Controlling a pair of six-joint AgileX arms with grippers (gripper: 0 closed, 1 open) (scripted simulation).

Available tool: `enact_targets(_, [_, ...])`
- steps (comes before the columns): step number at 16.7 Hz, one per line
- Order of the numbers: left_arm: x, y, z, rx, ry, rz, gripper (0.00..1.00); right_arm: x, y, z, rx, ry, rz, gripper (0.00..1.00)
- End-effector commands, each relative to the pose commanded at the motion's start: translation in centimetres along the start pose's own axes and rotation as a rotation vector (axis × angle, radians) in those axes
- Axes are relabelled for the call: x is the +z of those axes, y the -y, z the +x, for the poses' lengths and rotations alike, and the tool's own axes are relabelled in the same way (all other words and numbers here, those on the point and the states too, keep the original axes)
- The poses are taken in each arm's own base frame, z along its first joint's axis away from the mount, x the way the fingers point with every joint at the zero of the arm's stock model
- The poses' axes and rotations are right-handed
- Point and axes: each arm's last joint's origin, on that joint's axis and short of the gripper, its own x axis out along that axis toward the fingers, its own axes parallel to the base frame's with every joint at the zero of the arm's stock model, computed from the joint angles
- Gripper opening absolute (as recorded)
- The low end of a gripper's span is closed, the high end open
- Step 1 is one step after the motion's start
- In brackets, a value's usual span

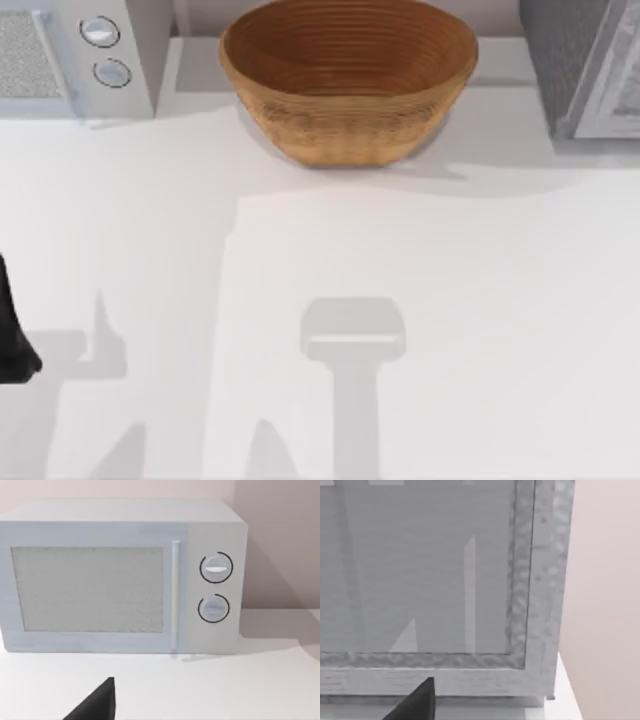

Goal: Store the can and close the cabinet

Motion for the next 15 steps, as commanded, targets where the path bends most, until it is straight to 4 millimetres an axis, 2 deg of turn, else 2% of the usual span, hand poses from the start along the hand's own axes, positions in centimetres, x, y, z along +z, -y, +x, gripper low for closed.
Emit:
enact_targets(4, [0.0,0.0,0.0,0.000,0.000,0.000,1.00,4.8,3.4,1.6,0.002,-0.005,0.008,1.00])
enact_targets(8, [0.0,0.0,0.0,0.000,0.000,0.000,1.00,12.4,5.7,2.7,0.007,-0.016,0.028,1.00])
enact_targets(11, [0.0,0.0,0.0,0.000,0.000,0.000,1.00,19.1,5.5,2.6,0.007,-0.024,0.044,1.00])
enact_targets(15, [0.0,0.0,0.0,0.000,0.000,0.000,1.00,27.2,2.6,1.2,0.006,-0.024,0.044,1.00])
